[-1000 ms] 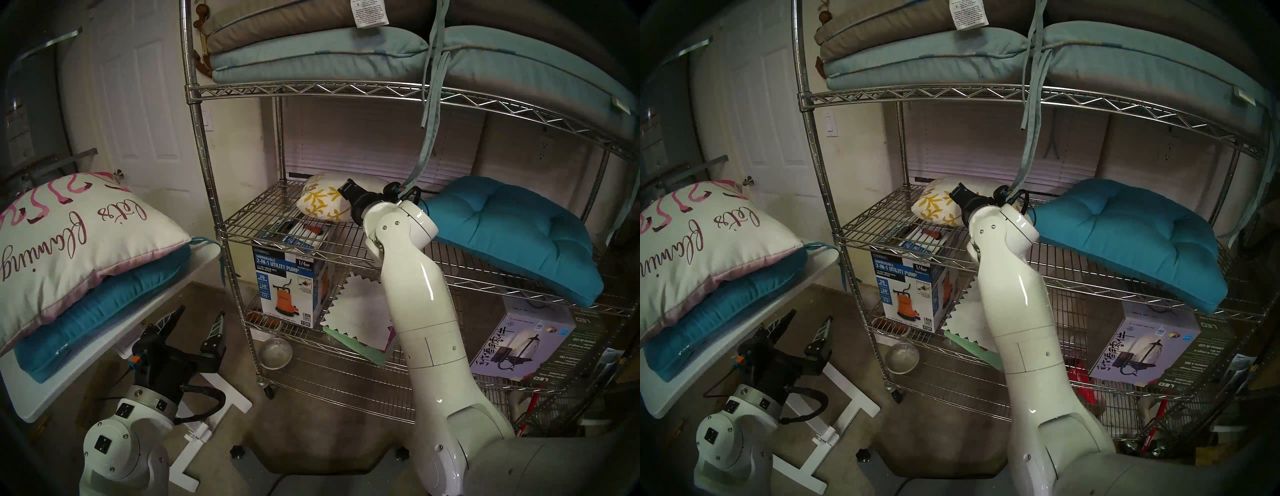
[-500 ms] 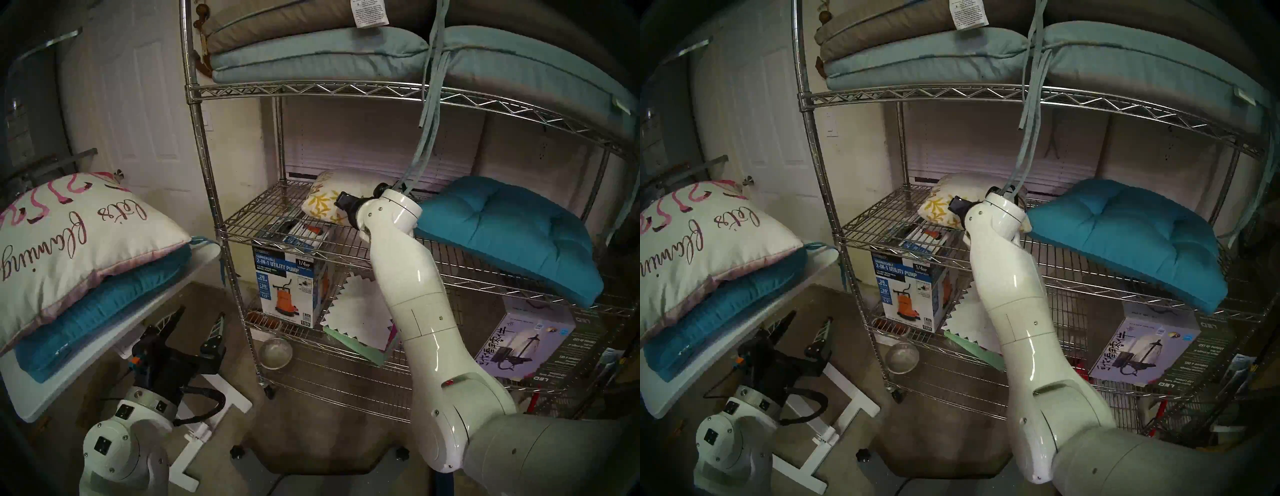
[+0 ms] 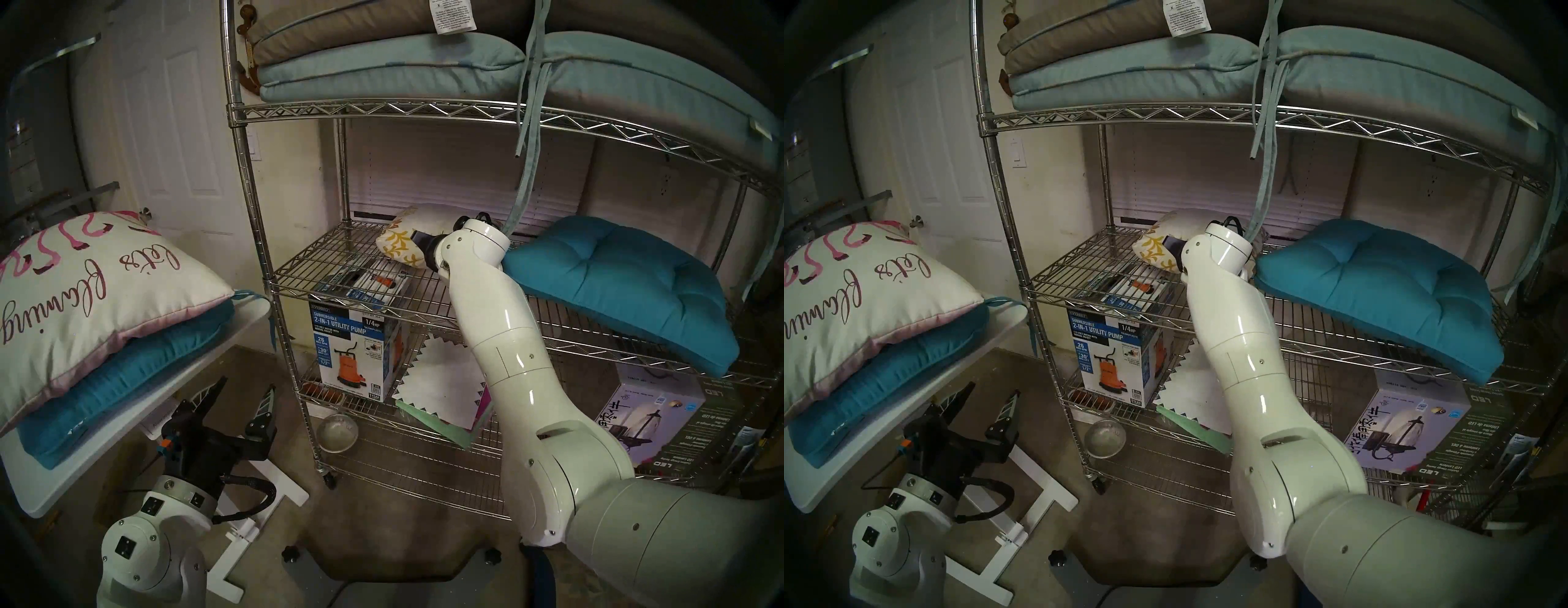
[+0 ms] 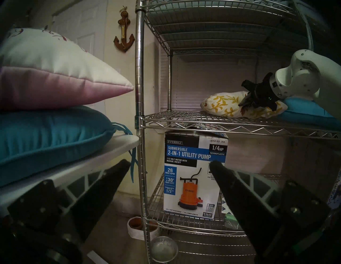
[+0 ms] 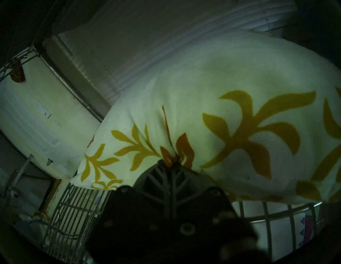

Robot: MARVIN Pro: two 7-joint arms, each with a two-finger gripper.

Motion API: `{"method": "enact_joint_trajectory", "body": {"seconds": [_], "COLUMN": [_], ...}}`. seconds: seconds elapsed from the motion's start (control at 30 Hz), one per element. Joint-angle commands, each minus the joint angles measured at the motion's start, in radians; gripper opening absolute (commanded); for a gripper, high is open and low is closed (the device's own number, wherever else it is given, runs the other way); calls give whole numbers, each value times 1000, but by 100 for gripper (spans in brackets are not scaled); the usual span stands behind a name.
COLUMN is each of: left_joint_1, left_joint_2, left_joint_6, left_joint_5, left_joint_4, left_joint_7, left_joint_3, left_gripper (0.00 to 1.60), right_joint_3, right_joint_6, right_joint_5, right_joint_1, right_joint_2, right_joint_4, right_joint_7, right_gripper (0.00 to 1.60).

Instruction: Put cushion on the shelf

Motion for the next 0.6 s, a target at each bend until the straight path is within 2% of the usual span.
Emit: {"method": "enact_joint_trajectory", "body": {"seconds": [0.0,0.27,0.37,0.5,0.57], "left_joint_1": [-1,-2,-2,-3,-3], "left_joint_2": [2,2,2,2,2], "left_joint_6": [-3,-4,-4,-4,-5], "left_joint_5": [2,1,1,1,1], "left_joint_4": [-27,-25,-24,-24,-24], "left_joint_7": [-1,-1,-1,-1,-1], "left_joint_3": [0,0,0,0,0], "left_gripper": [160,160,160,160,160], "right_joint_3": [-11,20,42,63,74], "right_joint_6": [-15,-10,-7,-9,-14], "right_joint_5": [-24,-52,-55,-58,-56], "right_joint_1": [66,84,72,61,71], "right_joint_2": [52,136,160,177,178], "right_joint_4": [-4,-58,-104,-169,-170], "right_joint_7": [53,67,67,73,73], "right_gripper": [0,0,0,0,0]}}
